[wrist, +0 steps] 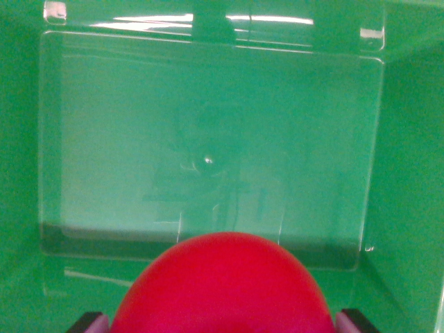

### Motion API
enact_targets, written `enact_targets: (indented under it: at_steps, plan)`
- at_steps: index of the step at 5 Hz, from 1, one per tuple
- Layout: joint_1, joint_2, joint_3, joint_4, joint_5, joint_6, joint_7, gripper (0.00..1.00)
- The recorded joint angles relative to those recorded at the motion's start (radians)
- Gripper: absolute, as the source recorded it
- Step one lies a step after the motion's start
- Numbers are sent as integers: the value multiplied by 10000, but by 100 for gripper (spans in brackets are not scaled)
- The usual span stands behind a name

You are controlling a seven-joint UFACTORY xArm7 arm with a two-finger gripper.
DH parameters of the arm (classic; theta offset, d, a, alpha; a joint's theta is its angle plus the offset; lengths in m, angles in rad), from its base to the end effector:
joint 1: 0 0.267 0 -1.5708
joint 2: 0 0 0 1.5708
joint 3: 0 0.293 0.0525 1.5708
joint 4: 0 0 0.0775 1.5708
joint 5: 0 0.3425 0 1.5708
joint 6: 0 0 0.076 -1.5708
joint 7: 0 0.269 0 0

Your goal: Pick fruit

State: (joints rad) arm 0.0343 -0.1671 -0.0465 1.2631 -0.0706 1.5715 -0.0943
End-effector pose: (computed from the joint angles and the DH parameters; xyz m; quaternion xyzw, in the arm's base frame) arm 0.3902 -0.0239 0.3168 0.9960 0.0440 -0.0722 0.0276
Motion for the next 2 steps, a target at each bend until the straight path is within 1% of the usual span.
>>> enact_targets:
  at_steps: [1,2]
  plan:
    - [0,0,0,0,0,0,0,100]
    - [3,-101,5,250,6,350,-17,100]
